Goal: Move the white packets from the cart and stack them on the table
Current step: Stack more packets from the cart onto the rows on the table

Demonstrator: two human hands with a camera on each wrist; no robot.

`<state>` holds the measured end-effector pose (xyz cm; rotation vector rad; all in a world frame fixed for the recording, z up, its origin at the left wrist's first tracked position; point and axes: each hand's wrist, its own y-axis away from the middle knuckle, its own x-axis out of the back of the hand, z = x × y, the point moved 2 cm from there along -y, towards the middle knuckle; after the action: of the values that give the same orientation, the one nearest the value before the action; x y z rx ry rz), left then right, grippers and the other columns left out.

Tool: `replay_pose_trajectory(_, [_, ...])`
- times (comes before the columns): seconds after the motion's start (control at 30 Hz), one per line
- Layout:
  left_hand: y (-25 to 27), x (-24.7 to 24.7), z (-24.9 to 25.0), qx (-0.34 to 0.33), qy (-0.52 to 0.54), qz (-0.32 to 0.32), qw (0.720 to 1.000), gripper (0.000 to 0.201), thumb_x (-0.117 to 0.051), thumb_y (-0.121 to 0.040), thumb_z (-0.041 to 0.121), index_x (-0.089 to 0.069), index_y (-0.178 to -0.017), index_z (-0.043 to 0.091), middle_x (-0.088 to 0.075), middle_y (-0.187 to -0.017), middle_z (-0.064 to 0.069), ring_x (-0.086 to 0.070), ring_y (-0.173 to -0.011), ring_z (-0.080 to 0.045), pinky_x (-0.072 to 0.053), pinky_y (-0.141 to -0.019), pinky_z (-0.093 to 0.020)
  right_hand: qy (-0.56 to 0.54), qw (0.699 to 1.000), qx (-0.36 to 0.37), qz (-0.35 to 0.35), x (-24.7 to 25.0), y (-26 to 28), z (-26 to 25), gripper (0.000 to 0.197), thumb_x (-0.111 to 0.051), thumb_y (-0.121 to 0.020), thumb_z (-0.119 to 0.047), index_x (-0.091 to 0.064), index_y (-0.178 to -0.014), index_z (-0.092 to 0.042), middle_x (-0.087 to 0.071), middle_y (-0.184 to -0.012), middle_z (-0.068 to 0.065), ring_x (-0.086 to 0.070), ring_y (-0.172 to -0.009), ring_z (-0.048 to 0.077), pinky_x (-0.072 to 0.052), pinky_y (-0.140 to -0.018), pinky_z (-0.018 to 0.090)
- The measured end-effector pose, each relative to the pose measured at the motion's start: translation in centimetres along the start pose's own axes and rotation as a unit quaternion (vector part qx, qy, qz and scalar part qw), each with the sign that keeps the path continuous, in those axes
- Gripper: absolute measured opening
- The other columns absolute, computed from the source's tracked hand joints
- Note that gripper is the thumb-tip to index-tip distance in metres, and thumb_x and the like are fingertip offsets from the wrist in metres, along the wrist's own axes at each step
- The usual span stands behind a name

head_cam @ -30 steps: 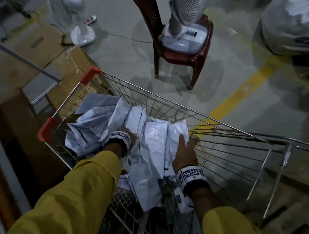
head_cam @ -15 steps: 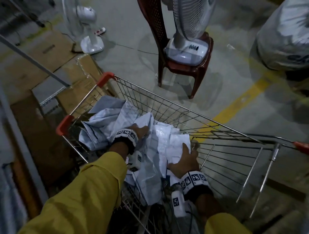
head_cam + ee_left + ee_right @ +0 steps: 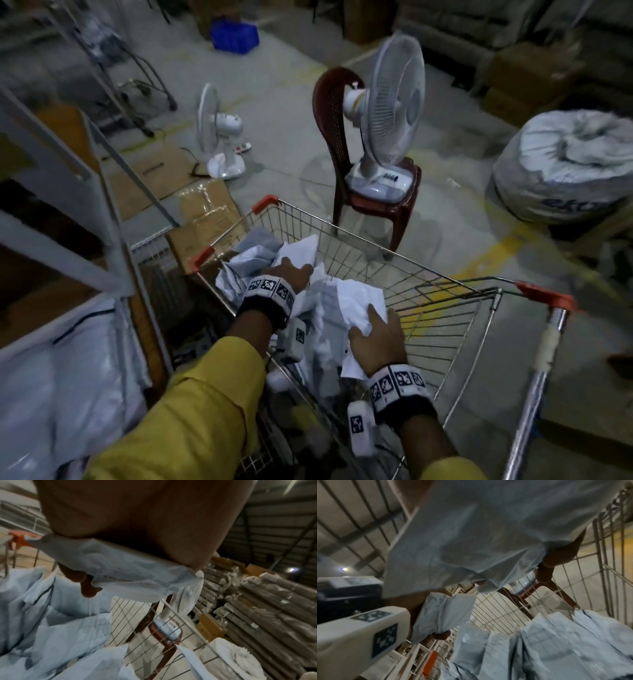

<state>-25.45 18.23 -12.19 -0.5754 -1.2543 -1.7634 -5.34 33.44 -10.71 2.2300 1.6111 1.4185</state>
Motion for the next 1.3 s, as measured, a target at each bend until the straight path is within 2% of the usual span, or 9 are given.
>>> replay_pose_trajectory(0.1, [9.3, 4.1, 1.7, 0.031, -0.001, 0.039, 0.999, 0.092, -0.032, -0.075, 0.070, -0.035, -0.150, 0.017, -0.043, -0.150, -0.022, -0.045, -0.132, -0.043, -0.037, -0.111, -0.050, 0.005, 0.999, 0.040, 0.025, 1.7, 3.4, -1.5, 0.070, -0.056, -0.094, -0.045, -0.031, -0.157, -0.028, -0.008, -0.167, 0.007, -0.020, -0.150, 0.033, -0.029, -0.119, 0.043])
replay_pose_trajectory(0.23, [17.0, 6.2, 0.4, 0.012, 0.044, 0.100, 0.994, 0.081, -0.036, -0.082, 0.069, -0.038, -0.147, 0.021, -0.040, -0.149, -0.027, -0.041, -0.134, -0.044, -0.035, -0.109, -0.049, -0.021, 0.993, 0.086, 0.084, 3.5, 8.9, -3.1, 0.066, -0.057, -0.093, -0.041, -0.037, -0.154, -0.027, -0.013, -0.166, 0.005, -0.025, -0.148, 0.033, -0.027, -0.117, 0.044])
replay_pose_trajectory(0.33, [22.7, 7.7, -1.0, -0.025, 0.096, 0.137, 0.986, 0.078, -0.033, -0.082, 0.074, -0.040, -0.142, 0.023, -0.042, -0.149, -0.026, -0.042, -0.134, -0.043, -0.034, -0.108, -0.049, -0.046, 0.984, 0.125, 0.116, 3.9, 13.2, -3.6, 0.063, -0.058, -0.093, -0.039, -0.041, -0.152, -0.025, -0.019, -0.165, 0.005, -0.029, -0.146, 0.031, -0.030, -0.117, 0.043])
replay_pose_trajectory(0.47, [29.5, 9.2, -2.8, -0.086, 0.159, 0.185, 0.966, 0.071, -0.036, -0.091, 0.066, -0.042, -0.144, 0.020, -0.044, -0.150, -0.020, -0.043, -0.136, -0.037, -0.034, -0.113, -0.044, -0.065, 0.974, 0.170, 0.135, 4.1, 17.9, -4.1, 0.062, -0.058, -0.092, -0.037, -0.044, -0.150, -0.022, -0.026, -0.161, 0.005, -0.032, -0.144, 0.029, -0.031, -0.116, 0.040])
replay_pose_trajectory(0.63, [37.0, 10.3, -5.2, -0.113, 0.193, 0.229, 0.947, 0.076, -0.038, -0.095, 0.065, -0.029, -0.157, 0.023, -0.037, -0.158, -0.014, -0.037, -0.143, -0.034, -0.032, -0.116, -0.043, -0.064, 0.961, 0.225, 0.147, 4.7, 23.0, -5.3, 0.067, -0.053, -0.088, -0.046, -0.045, -0.149, -0.019, -0.036, -0.155, 0.005, -0.037, -0.141, 0.030, -0.034, -0.115, 0.041])
replay_pose_trajectory(0.77, [41.4, 10.7, -7.4, -0.102, 0.239, 0.270, 0.927, 0.088, -0.035, -0.083, 0.076, -0.027, -0.157, 0.031, -0.037, -0.158, -0.013, -0.035, -0.144, -0.031, -0.031, -0.118, -0.044, -0.067, 0.946, 0.276, 0.155, 5.6, 26.6, -6.4, 0.069, -0.049, -0.085, -0.047, -0.046, -0.149, -0.020, -0.035, -0.156, 0.006, -0.035, -0.142, 0.028, -0.032, -0.117, 0.044])
replay_pose_trajectory(1.0, [49.7, 9.0, -11.8, -0.061, 0.273, 0.340, 0.898, 0.095, -0.031, -0.077, 0.081, -0.027, -0.157, 0.030, -0.039, -0.157, -0.011, -0.035, -0.145, -0.029, -0.032, -0.117, -0.047, -0.041, 0.931, 0.342, 0.119, 5.4, 33.2, -5.0, 0.070, -0.048, -0.085, -0.050, -0.045, -0.149, -0.023, -0.035, -0.156, 0.007, -0.032, -0.143, 0.031, -0.029, -0.118, 0.047])
replay_pose_trajectory(1.17, [55.4, 7.3, -17.0, -0.004, 0.255, 0.377, 0.890, 0.093, -0.028, -0.079, 0.081, -0.027, -0.157, 0.031, -0.048, -0.149, -0.015, -0.044, -0.136, -0.034, -0.039, -0.111, -0.049, -0.014, 0.934, 0.351, 0.070, 2.9, 37.3, -3.5, 0.060, -0.053, -0.095, -0.043, -0.043, -0.151, -0.025, -0.029, -0.160, 0.008, -0.030, -0.145, 0.031, -0.028, -0.118, 0.047])
replay_pose_trajectory(1.3, [59.0, 7.1, -22.7, 0.048, 0.245, 0.413, 0.876, 0.091, -0.025, -0.079, 0.086, -0.030, -0.154, 0.034, -0.052, -0.144, -0.013, -0.050, -0.128, -0.035, -0.044, -0.108, -0.051, -0.018, 0.922, 0.386, 0.033, -0.9, 40.4, -4.5, 0.069, -0.042, -0.084, -0.056, -0.048, -0.145, -0.024, -0.037, -0.153, 0.013, -0.036, -0.140, 0.037, -0.033, -0.114, 0.051])
